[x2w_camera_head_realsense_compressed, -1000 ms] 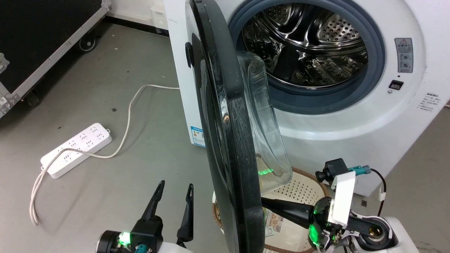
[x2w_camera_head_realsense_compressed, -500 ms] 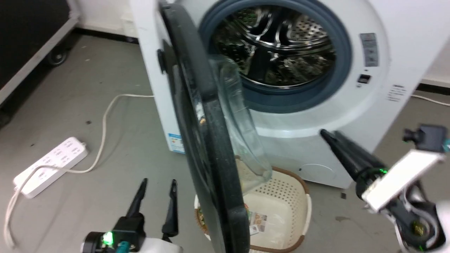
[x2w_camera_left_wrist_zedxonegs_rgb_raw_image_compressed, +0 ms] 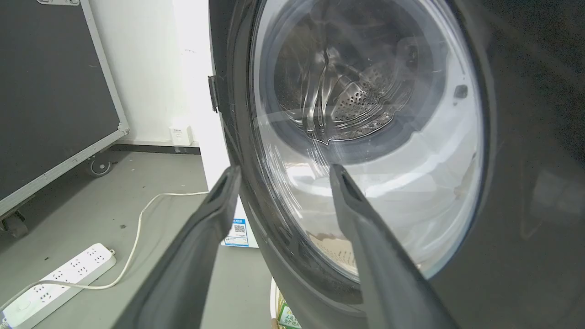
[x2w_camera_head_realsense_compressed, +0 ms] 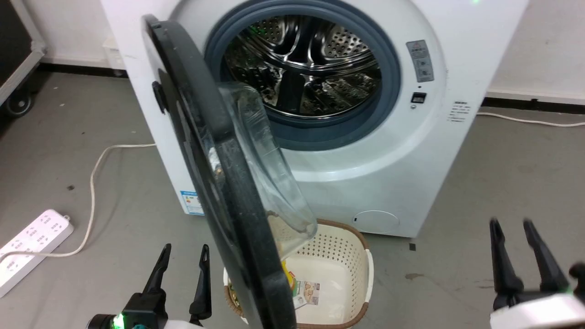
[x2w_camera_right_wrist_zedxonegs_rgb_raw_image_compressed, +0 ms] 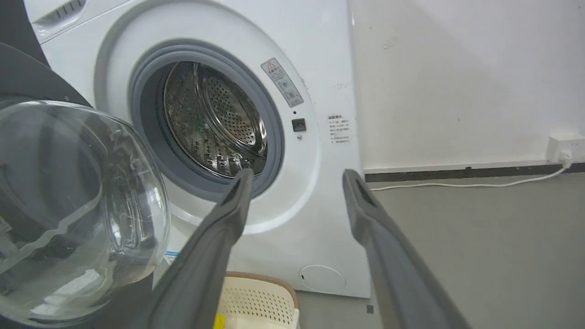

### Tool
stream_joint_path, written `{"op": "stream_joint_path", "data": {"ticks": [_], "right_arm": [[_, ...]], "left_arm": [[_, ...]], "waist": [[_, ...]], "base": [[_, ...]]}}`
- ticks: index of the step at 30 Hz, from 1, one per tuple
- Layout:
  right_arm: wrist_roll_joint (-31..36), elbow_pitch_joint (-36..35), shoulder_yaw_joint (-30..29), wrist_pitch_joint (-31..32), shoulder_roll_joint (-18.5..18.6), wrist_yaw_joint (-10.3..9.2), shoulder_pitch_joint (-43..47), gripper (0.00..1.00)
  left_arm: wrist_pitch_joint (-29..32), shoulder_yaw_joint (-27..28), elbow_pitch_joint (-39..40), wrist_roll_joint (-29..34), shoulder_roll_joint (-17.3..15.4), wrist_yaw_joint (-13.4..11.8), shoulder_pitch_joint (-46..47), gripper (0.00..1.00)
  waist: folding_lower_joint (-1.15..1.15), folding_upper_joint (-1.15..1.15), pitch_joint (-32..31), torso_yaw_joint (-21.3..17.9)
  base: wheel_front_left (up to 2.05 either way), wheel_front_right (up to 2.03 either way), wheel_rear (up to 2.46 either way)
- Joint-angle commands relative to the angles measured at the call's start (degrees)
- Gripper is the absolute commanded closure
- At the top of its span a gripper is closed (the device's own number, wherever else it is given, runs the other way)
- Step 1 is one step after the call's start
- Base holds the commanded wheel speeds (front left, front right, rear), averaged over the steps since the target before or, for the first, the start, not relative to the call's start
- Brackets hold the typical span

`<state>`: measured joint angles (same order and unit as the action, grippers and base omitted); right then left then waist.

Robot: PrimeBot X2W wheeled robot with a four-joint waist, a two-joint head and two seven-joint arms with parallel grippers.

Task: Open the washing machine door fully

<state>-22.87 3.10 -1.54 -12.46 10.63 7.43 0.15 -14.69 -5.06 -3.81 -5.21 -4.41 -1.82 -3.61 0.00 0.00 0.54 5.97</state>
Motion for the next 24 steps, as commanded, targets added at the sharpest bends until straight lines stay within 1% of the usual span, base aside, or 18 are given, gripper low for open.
{"op": "stream_joint_path", "data": {"ticks": [1, 5, 8, 12, 17, 18, 19, 24], "right_arm": [[1.2, 0.4, -1.1, -0.8, -1.6, 0.06, 1.6, 0.00], [5.3, 0.7, -3.3, -2.0, -4.6, 0.06, 4.5, 0.00], [6.9, 0.9, -3.9, -2.3, -5.8, 0.06, 5.9, 0.00], [7.7, 0.8, -3.8, -2.5, -6.8, 0.06, 6.6, 0.00], [7.6, -1.2, -4.0, -2.5, -7.3, 0.06, 6.8, 0.00], [7.6, -1.4, -4.1, -2.5, -7.3, 0.06, 6.9, 0.00], [7.5, -1.5, -4.2, -2.5, -7.4, 0.06, 6.9, 0.00], [7.5, -1.5, -4.5, -2.5, -7.5, 0.06, 7.0, 0.00]], "left_arm": [[-0.3, 0.1, 0.4, 0.2, -0.2, 0.3, -0.9, 0.00], [-0.3, 0.2, 1.4, 0.5, -0.2, 1.3, -1.5, 0.00], [-0.3, 0.2, 2.1, 0.8, -0.2, 1.9, -1.7, 0.00], [-0.3, 0.2, 2.6, 1.3, 0.0, 2.4, -1.8, 0.00], [-0.3, 0.1, 3.0, 2.0, 0.2, 2.6, -1.5, 0.01], [-0.3, 0.1, 3.2, 2.1, 0.3, 2.6, -1.4, 0.56], [-0.3, 0.2, 3.6, 2.1, 0.3, 2.6, -1.3, 1.00], [-0.3, 1.6, 7.0, 1.1, 0.7, 1.9, -0.5, 1.00]], "waist": [[0.00, 0.00, -0.1, -0.4], [0.00, 0.00, 0.1, -0.8], [0.00, 0.00, 0.4, -1.1], [0.00, 0.00, 0.7, -1.1], [0.00, 0.00, 1.0, -0.8], [0.00, 0.00, 1.0, -0.7], [0.00, 0.00, 1.0, -0.7], [0.00, 0.00, 0.7, -0.2]], "base": [[0.00, 0.00, 0.00], [0.00, 0.00, 0.00], [0.00, 0.00, 0.00], [0.00, 0.00, 0.00], [0.00, 0.00, 0.00], [0.00, 0.00, 0.00], [0.00, 0.00, 0.00], [0.00, 0.00, 0.00]]}}
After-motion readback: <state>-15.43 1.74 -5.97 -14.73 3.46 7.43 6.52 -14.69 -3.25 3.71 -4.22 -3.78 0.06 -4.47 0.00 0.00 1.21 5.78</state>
